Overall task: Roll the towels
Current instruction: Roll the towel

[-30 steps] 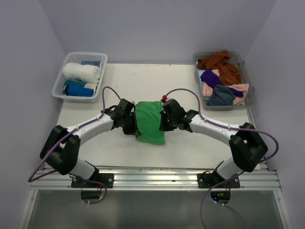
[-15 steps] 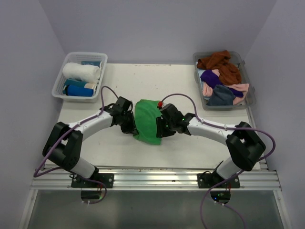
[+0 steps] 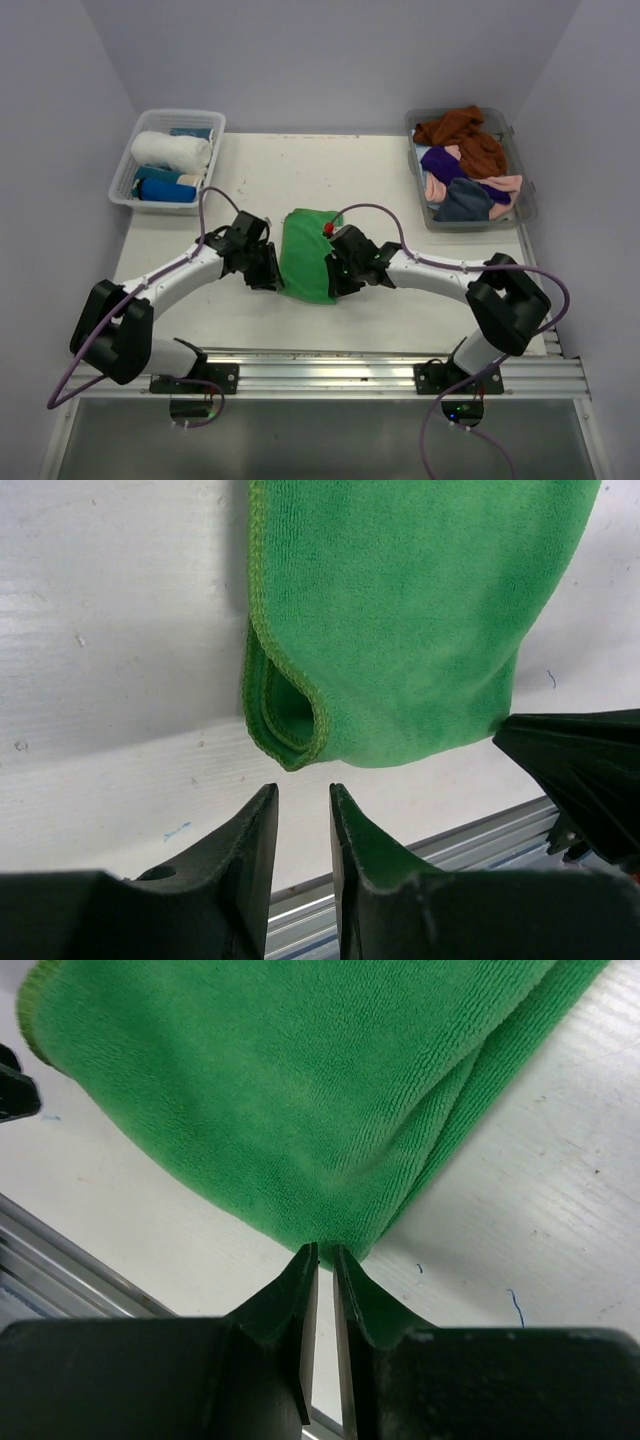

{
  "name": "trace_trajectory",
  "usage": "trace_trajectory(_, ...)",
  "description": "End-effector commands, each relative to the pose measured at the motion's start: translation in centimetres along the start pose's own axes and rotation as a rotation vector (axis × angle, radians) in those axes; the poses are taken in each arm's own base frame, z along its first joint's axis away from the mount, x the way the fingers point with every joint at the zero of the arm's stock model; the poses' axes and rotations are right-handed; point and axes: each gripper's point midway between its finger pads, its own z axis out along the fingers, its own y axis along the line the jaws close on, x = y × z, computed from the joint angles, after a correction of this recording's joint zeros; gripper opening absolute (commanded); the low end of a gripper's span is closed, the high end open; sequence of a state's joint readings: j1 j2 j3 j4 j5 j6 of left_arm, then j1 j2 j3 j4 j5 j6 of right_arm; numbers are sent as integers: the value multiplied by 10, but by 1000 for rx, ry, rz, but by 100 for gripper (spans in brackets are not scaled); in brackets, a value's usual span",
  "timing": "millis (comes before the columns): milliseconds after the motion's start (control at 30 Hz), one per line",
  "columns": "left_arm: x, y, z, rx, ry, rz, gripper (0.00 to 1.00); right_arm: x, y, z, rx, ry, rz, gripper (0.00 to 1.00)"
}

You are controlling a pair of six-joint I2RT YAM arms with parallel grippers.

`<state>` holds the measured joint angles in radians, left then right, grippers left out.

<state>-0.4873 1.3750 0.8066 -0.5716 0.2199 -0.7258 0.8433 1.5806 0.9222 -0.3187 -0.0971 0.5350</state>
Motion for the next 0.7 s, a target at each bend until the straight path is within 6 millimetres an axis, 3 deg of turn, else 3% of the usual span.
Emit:
trace_trajectory(0,-10,-18,-8,78,-66,5,30,-2,-1,11,21,2,2,15)
trace_trajectory(67,-19,-33,-13,143,-102,21,30,5,-7,17,41,27,12,13)
trace_trajectory(167,-20,-38,-8,157,-95,25,30,9,-12,16,67,39,23,10)
trace_trajectory(333,-13,-33,-1,134,-65,39,27,-1,-11,3,82,2,19,9)
trace_trajectory(533,-31,-68,-21,296,-176,59,27,-27,2,-13,60,-72,9,11)
trace_trajectory(667,-26,-58,-2,242,-122,45,26,-29,3,-6,63,-56,6,11)
